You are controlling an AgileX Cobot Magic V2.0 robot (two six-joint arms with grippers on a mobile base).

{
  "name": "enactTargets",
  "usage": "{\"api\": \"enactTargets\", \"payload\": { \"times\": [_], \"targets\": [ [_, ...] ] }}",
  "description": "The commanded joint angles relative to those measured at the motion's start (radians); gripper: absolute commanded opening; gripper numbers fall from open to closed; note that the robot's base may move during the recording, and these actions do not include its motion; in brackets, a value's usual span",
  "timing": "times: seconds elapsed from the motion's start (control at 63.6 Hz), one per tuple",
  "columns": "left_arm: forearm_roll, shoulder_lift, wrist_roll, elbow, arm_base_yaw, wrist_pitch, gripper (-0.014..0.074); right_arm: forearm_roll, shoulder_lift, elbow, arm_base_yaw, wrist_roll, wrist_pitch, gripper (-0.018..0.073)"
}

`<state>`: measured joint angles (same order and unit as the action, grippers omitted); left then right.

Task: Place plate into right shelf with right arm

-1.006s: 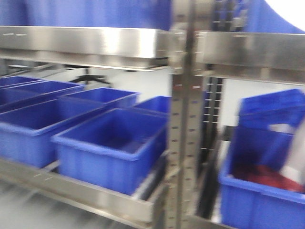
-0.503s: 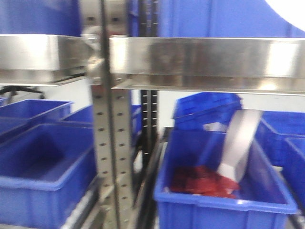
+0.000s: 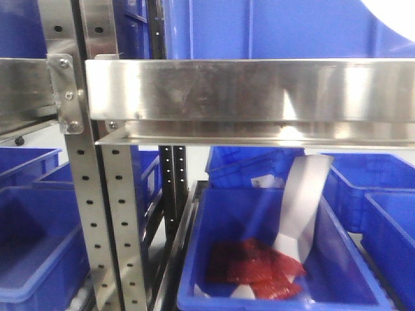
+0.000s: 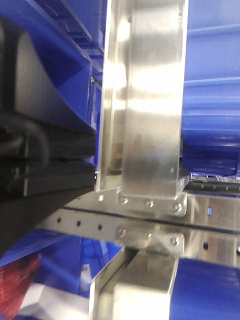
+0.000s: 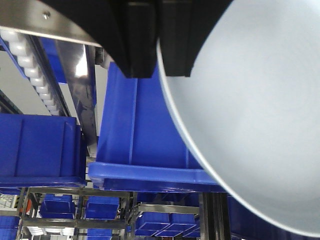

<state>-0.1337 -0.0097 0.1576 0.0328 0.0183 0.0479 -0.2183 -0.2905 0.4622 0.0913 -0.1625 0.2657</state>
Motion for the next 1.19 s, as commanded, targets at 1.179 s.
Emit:
{"api": "enactTargets", "payload": {
  "times": [1.179],
  "targets": [
    [-0.008, -0.010, -0.007, 0.010, 0.002, -0.090, -0.0128, -0.002, -0.007, 0.030, -0.008, -0.003, -0.100, 0.0062]
  ]
}}
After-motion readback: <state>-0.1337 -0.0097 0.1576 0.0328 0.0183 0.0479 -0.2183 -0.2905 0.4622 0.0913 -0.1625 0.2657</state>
